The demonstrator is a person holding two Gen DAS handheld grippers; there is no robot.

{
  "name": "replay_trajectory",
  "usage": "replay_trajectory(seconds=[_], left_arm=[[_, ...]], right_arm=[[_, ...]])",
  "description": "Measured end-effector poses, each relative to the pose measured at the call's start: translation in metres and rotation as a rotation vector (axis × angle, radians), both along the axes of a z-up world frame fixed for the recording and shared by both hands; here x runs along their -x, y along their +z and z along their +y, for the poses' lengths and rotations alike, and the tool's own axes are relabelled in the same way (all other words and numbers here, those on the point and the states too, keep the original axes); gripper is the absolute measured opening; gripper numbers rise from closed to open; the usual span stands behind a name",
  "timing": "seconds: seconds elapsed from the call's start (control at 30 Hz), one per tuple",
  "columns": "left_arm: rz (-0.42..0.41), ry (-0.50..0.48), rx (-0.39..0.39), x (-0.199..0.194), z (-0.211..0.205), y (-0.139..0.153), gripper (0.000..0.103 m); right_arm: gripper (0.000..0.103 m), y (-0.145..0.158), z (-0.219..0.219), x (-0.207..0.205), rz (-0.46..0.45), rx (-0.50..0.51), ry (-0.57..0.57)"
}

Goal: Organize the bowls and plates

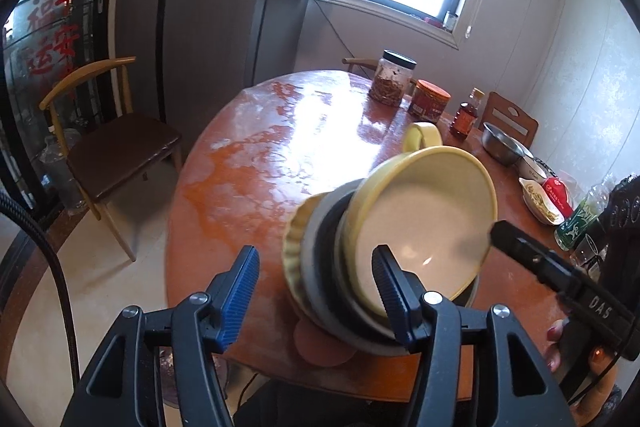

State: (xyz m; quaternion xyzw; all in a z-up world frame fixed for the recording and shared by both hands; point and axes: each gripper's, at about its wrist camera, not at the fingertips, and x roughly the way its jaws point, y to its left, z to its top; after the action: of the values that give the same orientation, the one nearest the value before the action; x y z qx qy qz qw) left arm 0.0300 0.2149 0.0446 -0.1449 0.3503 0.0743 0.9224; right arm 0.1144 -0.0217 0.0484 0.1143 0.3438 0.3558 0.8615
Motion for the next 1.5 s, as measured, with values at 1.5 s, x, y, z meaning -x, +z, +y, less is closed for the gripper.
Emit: replay_trajectory(seconds=[1.5], left_arm=[[0.168,-0.035,-0.024,-0.082,0.033,-0.064,0.058]], right_arm=[[0.046,-0.075,-0.017,-0.018,0.124,0.136,0.068]])
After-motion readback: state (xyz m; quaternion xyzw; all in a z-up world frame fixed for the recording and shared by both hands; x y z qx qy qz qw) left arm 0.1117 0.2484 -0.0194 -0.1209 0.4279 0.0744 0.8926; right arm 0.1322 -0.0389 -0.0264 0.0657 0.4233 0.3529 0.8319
